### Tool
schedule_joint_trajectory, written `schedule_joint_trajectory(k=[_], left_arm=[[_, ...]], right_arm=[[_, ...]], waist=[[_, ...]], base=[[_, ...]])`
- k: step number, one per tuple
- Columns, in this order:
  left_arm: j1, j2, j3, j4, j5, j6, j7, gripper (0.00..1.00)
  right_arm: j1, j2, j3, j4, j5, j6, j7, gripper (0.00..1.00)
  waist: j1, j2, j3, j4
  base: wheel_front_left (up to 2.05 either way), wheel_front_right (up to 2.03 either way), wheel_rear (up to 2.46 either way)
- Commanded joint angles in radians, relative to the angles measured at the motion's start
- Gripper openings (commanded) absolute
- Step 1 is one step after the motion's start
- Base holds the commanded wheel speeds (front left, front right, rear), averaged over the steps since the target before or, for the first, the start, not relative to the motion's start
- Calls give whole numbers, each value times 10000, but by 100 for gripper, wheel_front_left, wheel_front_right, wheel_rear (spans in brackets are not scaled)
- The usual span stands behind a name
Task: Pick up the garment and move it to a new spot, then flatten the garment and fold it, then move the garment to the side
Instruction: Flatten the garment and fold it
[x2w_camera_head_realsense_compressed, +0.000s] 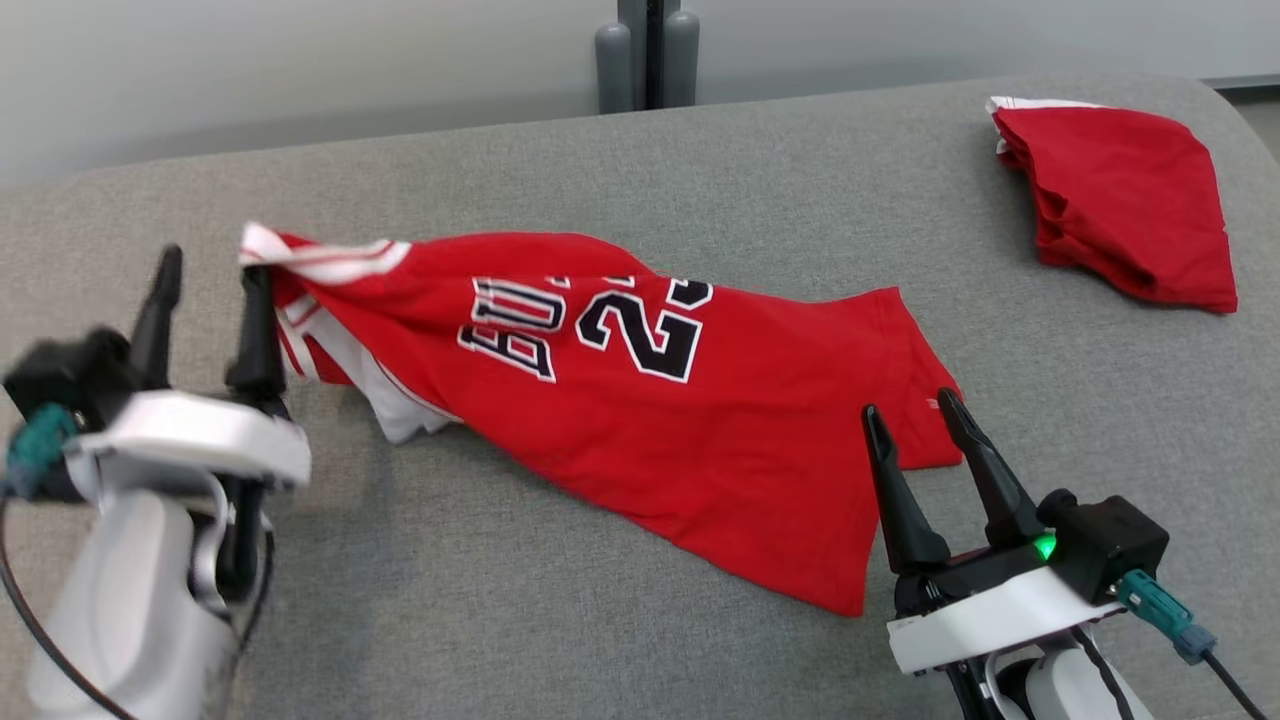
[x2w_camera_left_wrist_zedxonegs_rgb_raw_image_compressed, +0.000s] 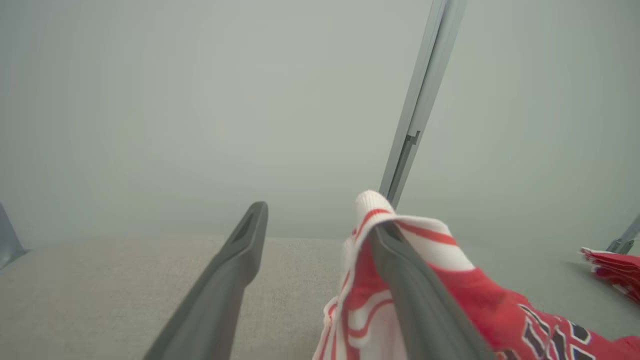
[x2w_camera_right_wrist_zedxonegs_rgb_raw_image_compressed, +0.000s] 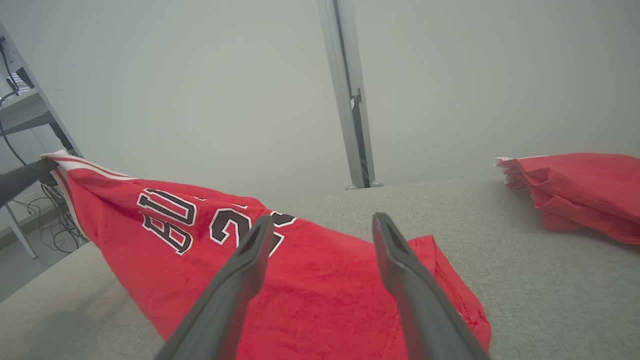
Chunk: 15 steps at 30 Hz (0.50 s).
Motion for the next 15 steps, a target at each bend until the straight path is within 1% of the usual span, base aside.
schedule_joint_trajectory(k=[1, 5, 10, 13, 15], left_arm=[[741, -145, 282, -452, 418, 88, -37, 100], [1461, -423, 442, -686, 856, 43, -38, 100], [2189, -692, 854, -592, 1400, 385, -39, 100], [2367, -660, 899, -354, 1791, 655, -41, 100], [2505, -756, 1011, -474, 1873, 668, -41, 100]], right_arm=[[175, -90, 61, 43, -21, 2, -55, 100], [228, -117, 102, 84, -2, 2, -55, 100], [318, -171, 343, 181, 67, 2, -53, 100], [402, -188, 332, 208, 99, 2, -53, 100], [428, -216, 369, 242, 113, 2, -53, 100]], waist=[[0, -1, -98, 84], [0, -1, -243, 207], [0, -1, -493, 283], [0, -1, -651, 327], [0, -1, -731, 352]], base=[[0, 0, 0], [0, 0, 0], [0, 0, 0], [0, 0, 0], [0, 0, 0]])
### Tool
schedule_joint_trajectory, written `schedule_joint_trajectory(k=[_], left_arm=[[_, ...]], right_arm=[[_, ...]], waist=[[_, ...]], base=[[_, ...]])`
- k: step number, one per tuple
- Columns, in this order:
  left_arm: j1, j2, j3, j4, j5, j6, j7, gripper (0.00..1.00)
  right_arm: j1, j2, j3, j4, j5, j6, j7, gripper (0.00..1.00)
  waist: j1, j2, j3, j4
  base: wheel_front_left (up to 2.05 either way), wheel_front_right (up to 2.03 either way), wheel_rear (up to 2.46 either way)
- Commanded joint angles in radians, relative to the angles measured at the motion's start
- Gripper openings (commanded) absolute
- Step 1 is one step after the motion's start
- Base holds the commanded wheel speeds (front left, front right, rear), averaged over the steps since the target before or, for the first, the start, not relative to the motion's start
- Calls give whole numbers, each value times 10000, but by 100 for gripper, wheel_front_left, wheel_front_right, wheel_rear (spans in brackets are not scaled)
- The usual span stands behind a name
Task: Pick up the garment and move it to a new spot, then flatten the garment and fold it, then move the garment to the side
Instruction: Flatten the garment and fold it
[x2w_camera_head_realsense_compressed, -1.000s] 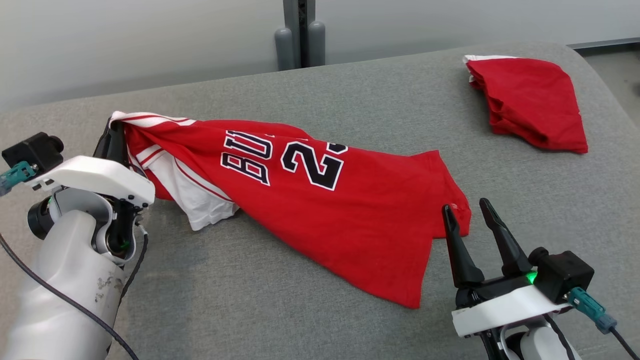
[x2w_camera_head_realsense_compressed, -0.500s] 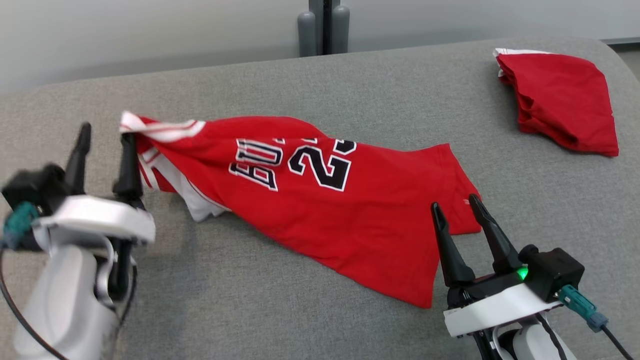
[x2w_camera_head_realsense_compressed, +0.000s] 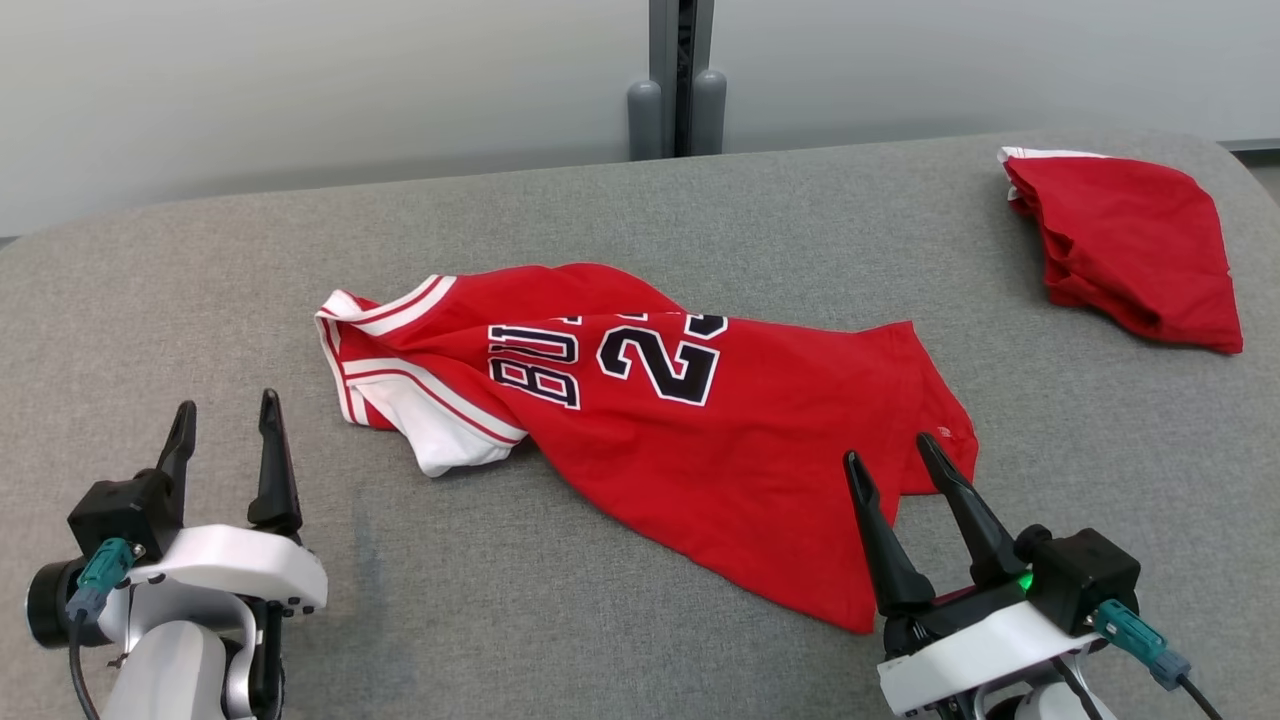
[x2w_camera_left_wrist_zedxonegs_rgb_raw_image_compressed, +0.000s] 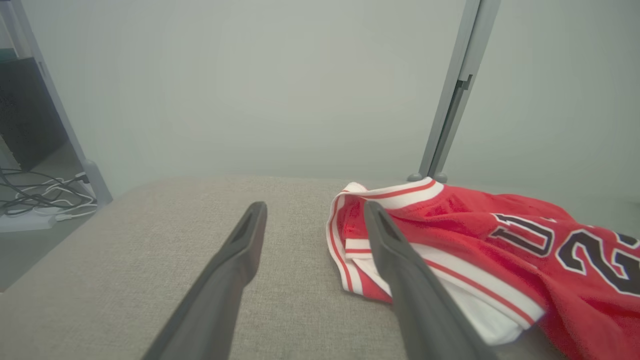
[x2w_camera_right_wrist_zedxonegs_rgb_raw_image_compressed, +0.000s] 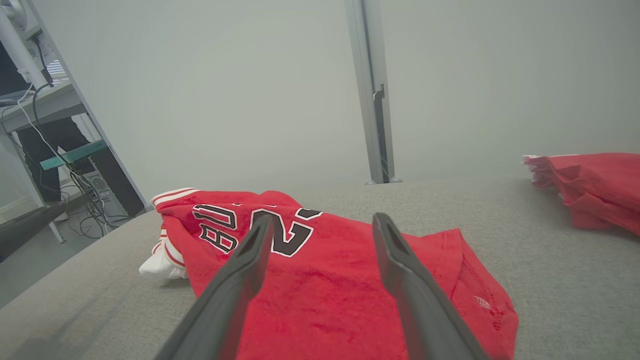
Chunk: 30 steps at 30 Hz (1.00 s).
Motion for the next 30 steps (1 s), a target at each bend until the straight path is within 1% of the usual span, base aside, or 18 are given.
schedule_joint_trajectory(k=[1, 3, 7, 13, 15, 17, 20, 23, 25, 30], left_arm=[[97, -102, 143, -218, -18, -8, -42, 100], [315, -209, 315, -698, 61, -179, -42, 100], [1000, -685, 591, -1922, 319, -550, -41, 100], [2255, -1273, 955, -3558, 620, -801, -42, 100], [2707, -1362, 818, -3745, 624, -894, -32, 100], [2943, -1390, 632, -3897, 658, -911, -30, 100], [3304, -1428, 96, -3931, 624, -970, -30, 100], [3441, -1415, -292, -4021, 483, -767, -31, 100], [3412, -1426, -487, -4145, 477, -680, -31, 100], [3249, -1422, -807, -4324, 650, -657, -31, 100]], right_arm=[[63, -79, 5, 35, 31, 2, -53, 100], [156, -119, 11, 90, 49, 2, -53, 100], [245, -158, 63, 221, 42, 2, -53, 100], [410, -246, 307, 569, -91, 2, -51, 100], [446, -296, 413, 764, -62, 2, -51, 100], [468, -423, 593, 1045, -13, 2, -51, 100], [592, -642, 742, 1627, -60, 2, -53, 100], [607, -746, 908, 2376, -28, 2, -53, 100], [459, -752, 944, 2762, 63, 2, -53, 100], [-35, -594, 919, 3672, 323, 2, -53, 100]], waist=[[0, 0, -62, 26], [0, 0, -139, 41], [0, 0, -296, -2], [0, 0, -483, -135], [0, 0, -511, -146], [0, 0, -539, -131], [0, 0, -591, -74], [0, 0, -639, -5], [0, 0, -643, 41], [0, 0, -570, 95]], base=[[0, 0, 0], [0, 0, 0], [0, 0, 0], [0, 0, 0], [0, 0, 0], [0, 0, 0], [0, 0, 0], [0, 0, 0], [0, 0, 0], [0, 0, 0]])
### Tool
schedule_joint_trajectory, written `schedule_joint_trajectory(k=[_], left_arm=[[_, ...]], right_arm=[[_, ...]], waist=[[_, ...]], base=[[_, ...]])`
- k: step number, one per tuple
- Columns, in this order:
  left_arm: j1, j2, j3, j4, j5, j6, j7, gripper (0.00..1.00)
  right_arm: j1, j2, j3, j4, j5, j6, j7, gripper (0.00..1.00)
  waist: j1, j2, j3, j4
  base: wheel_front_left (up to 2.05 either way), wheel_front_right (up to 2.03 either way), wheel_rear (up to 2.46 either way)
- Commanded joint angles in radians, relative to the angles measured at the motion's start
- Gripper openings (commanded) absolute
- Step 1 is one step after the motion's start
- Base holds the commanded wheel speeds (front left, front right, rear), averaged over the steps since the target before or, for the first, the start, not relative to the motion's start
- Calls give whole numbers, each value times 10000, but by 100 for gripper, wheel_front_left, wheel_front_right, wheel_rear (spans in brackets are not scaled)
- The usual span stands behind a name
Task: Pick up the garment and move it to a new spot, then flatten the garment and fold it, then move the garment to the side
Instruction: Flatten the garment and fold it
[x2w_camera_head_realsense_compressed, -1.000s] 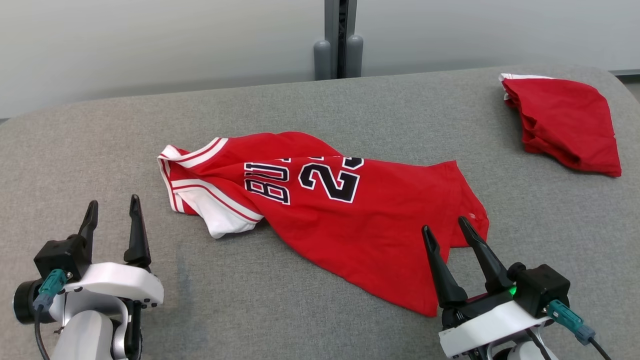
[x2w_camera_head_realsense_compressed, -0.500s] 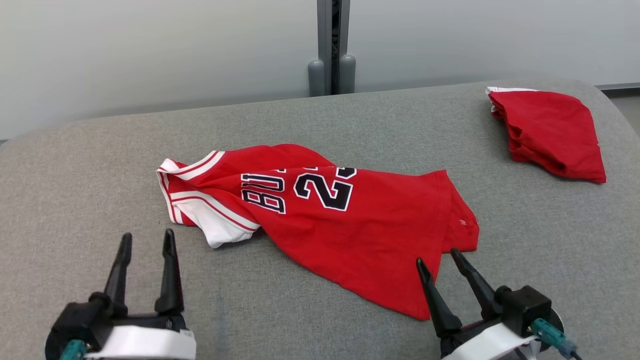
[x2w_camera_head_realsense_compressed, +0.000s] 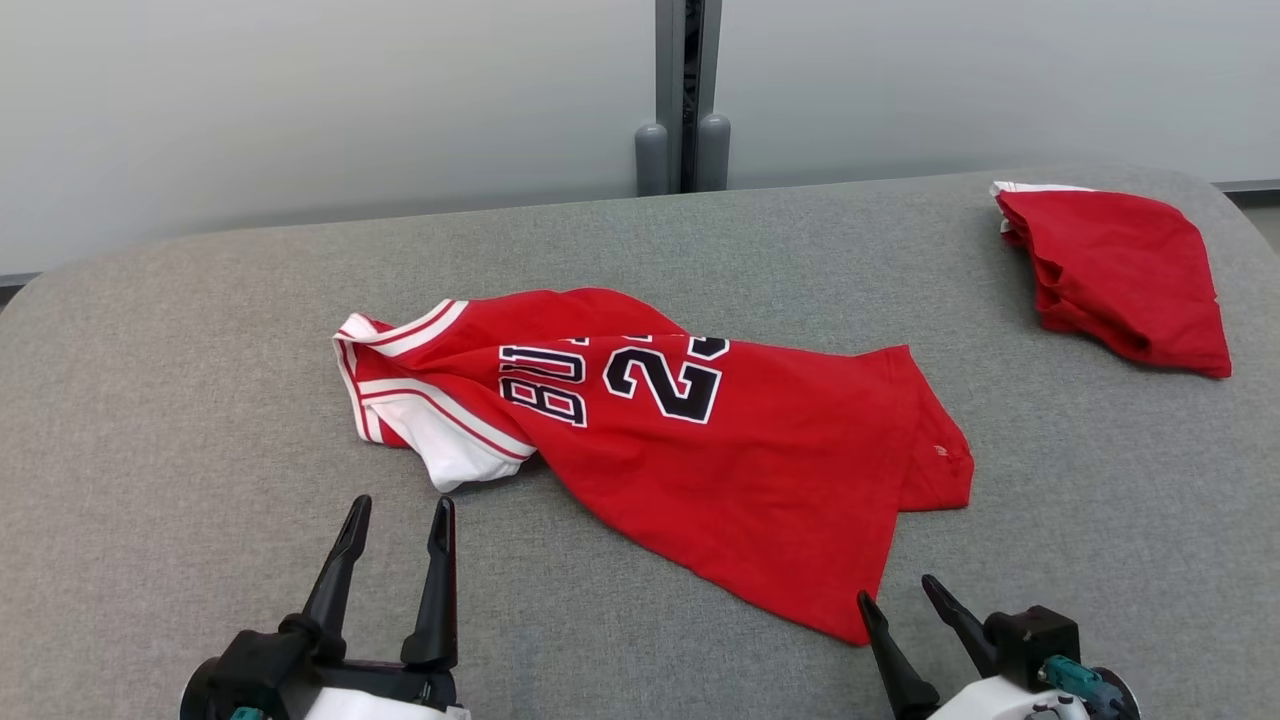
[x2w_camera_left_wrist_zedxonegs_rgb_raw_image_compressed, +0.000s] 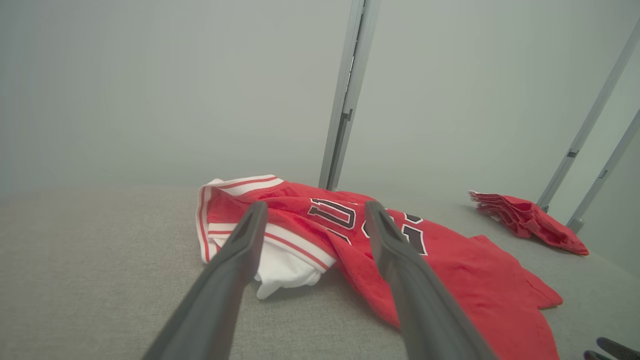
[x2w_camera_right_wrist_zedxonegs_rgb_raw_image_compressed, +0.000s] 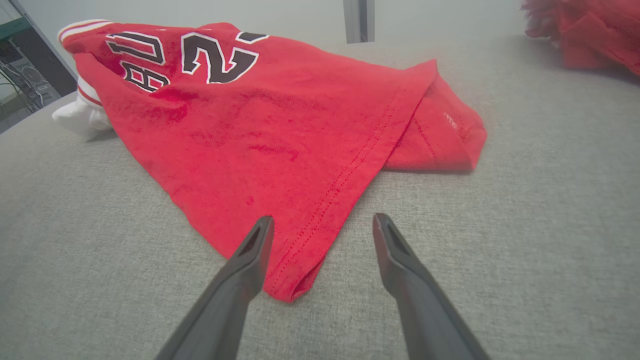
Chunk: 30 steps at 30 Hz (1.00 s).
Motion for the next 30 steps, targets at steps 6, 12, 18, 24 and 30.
schedule_joint_trajectory(k=[6, 12, 18, 24, 30], left_arm=[[-286, 35, -198, -30, 213, -10, -13, 100], [-414, 36, -411, 81, 290, -50, -14, 100], [-441, 35, -479, 85, 426, -37, -14, 100], [-512, 35, -412, 5, 574, -85, -14, 100], [-412, 35, -314, -5, 612, -95, -14, 100]], right_arm=[[-944, 132, 166, 1329, 494, 2, -53, 100], [-1711, 236, 759, 2775, 1169, 2, -55, 100], [-2180, 128, 1450, 2860, 1569, 0, -53, 0], [-2054, -181, 1102, 1533, 1057, 2, -55, 0], [-1362, -359, 292, -808, 467, 2, -55, 0]], waist=[[0, 0, 74, 143], [0, 0, 61, 387], [0, 0, 104, 515], [0, 0, 186, 459], [0, 0, 178, 260]], base=[[0, 0, 0], [0, 0, 0], [0, 0, 0], [0, 0, 0], [0, 0, 0]])
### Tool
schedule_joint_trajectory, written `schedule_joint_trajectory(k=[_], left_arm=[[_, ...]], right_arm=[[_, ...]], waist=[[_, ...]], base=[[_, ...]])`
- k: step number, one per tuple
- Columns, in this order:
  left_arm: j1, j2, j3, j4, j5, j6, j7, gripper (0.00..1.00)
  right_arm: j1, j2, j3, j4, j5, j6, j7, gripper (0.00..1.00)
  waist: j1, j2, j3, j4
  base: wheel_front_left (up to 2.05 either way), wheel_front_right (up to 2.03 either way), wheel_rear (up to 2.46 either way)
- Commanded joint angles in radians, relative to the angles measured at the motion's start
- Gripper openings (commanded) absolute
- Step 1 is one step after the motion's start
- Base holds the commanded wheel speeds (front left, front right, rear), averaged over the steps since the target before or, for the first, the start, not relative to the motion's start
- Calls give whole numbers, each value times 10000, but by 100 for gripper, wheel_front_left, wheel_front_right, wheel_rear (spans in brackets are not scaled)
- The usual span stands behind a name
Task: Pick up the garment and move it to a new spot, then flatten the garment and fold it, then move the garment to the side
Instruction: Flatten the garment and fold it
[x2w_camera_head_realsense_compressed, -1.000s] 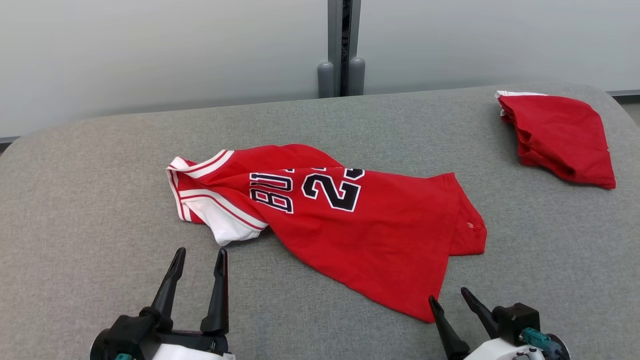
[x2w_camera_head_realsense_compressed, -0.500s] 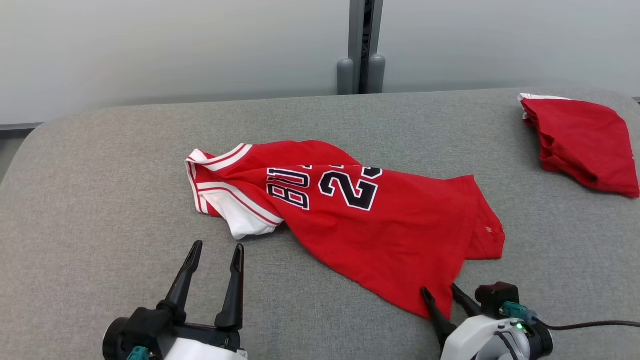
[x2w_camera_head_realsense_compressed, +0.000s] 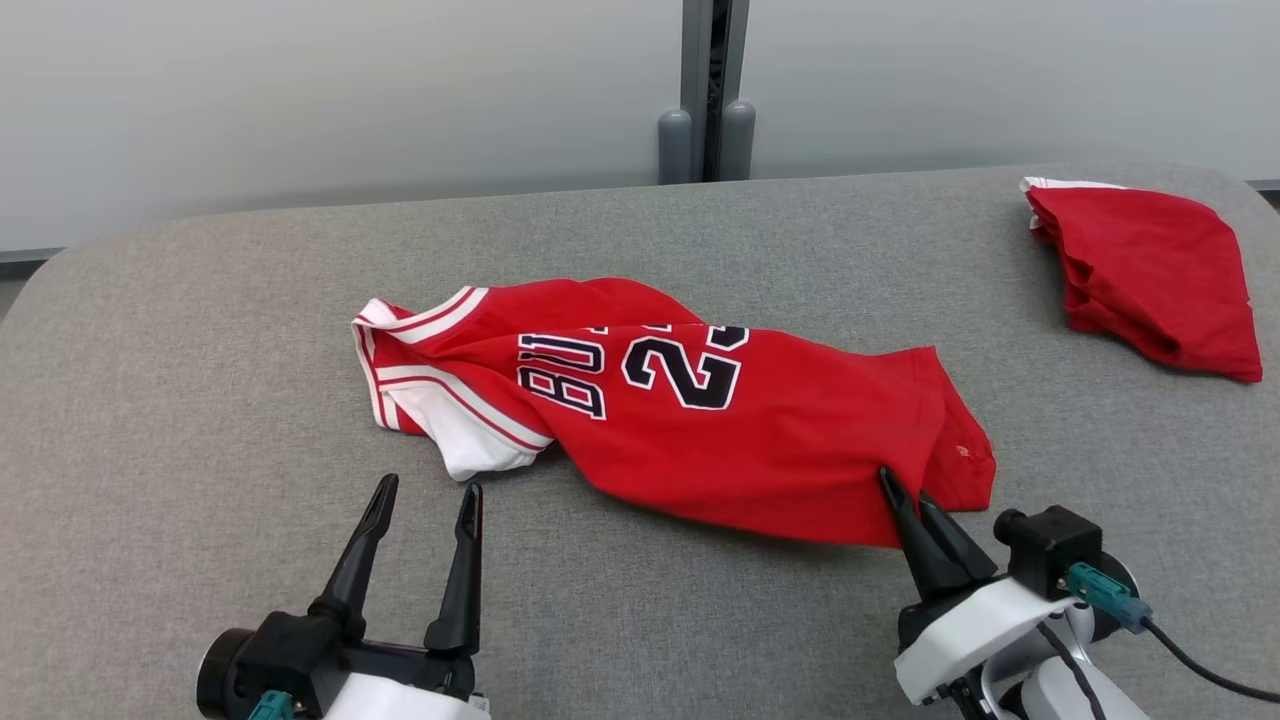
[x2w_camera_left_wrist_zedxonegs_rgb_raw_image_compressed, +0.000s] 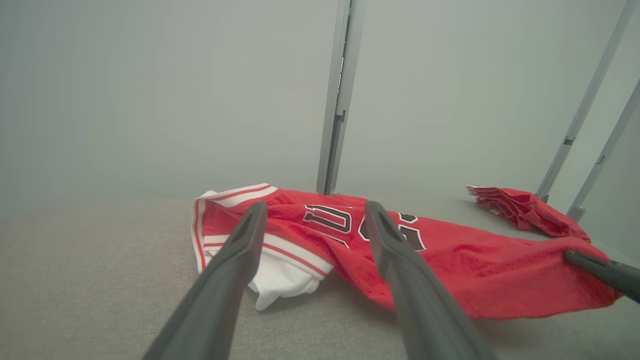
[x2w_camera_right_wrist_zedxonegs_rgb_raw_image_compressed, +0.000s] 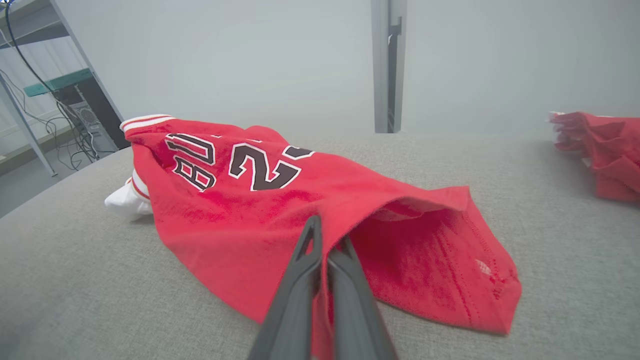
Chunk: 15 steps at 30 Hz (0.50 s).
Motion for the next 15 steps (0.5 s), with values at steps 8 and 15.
schedule_joint_trajectory(k=[8, 15], left_arm=[[-50, 36, 71, 40, 79, -54, -14, 100], [-129, 33, 44, -18, 124, -58, -14, 100]], right_arm=[[816, -132, -957, -3338, -662, 2, -53, 0], [895, 105, -2040, -4414, -1234, 2, -51, 0]], waist=[[0, -1, -112, -188], [0, -1, -101, 0]], base=[[0, 0, 0], [0, 0, 0]])
